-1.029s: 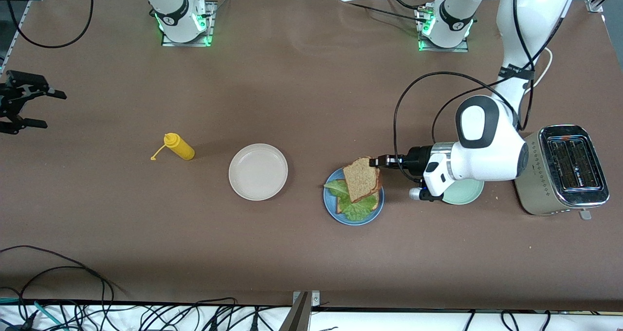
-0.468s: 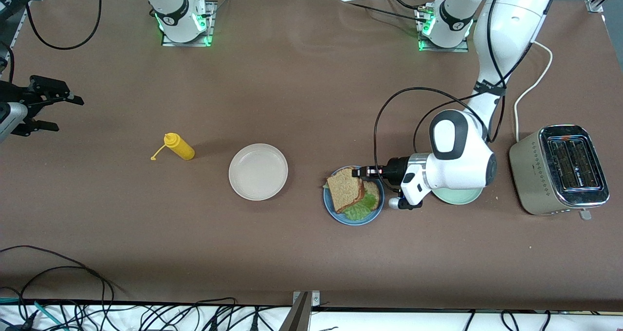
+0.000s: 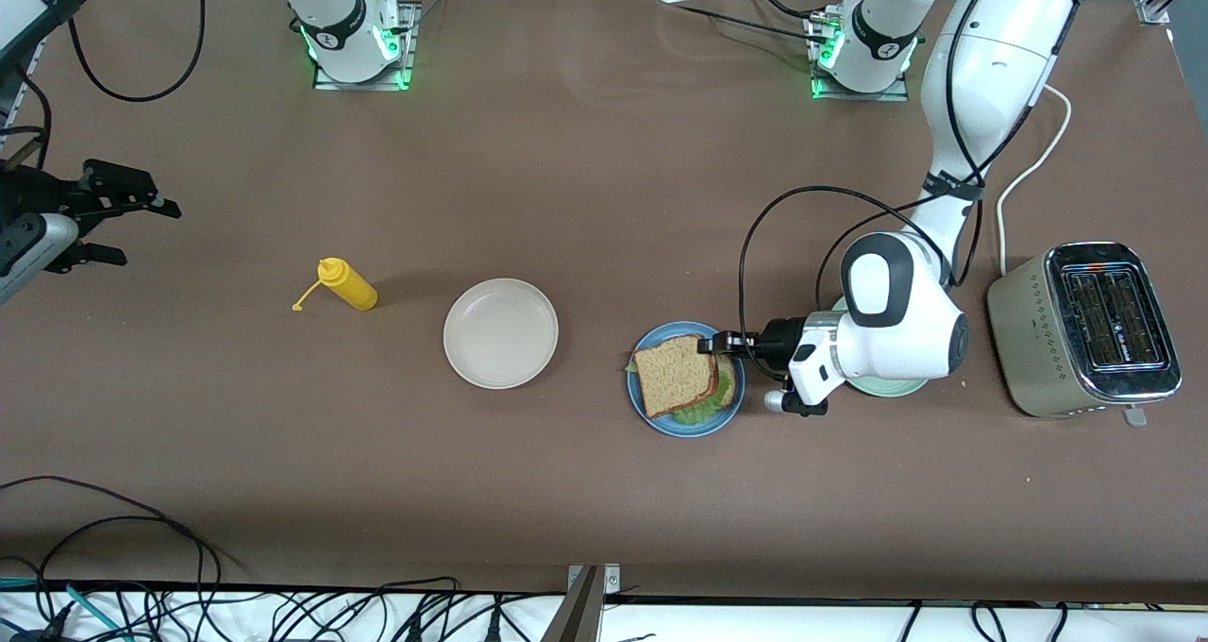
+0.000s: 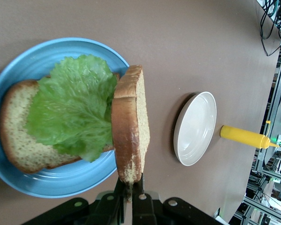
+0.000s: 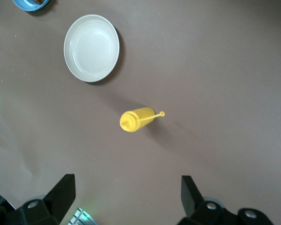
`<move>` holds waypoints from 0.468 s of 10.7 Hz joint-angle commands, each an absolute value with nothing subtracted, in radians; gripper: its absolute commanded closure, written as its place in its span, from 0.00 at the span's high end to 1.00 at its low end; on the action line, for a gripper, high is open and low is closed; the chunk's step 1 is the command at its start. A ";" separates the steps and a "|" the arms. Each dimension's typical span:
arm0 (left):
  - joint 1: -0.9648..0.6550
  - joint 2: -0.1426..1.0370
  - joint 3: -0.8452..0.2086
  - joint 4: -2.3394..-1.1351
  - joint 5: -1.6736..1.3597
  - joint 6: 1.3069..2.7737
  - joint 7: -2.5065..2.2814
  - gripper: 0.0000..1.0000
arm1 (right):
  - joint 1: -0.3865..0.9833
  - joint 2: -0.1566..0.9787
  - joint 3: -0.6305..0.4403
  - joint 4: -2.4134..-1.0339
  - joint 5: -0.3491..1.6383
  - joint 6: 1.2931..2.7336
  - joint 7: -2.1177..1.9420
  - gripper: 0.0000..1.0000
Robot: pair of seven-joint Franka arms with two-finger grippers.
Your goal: Make sandwich in blue plate with both arms
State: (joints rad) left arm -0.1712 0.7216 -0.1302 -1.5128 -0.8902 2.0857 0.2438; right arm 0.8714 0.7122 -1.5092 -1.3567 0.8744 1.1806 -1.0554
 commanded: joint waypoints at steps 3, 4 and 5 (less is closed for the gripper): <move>-0.144 0.779 -0.130 -1.496 -0.917 2.088 0.282 0.38 | 0.640 0.464 -0.976 -1.220 0.584 1.256 -0.729 1.00; -0.134 0.794 -0.129 -1.496 -0.916 2.086 0.282 0.49 | 0.565 0.410 -0.821 -1.220 0.487 1.287 -0.668 1.00; -0.121 0.805 -0.129 -1.499 -0.914 2.086 0.284 0.64 | 0.483 0.364 -0.667 -1.220 0.394 1.310 -0.604 1.00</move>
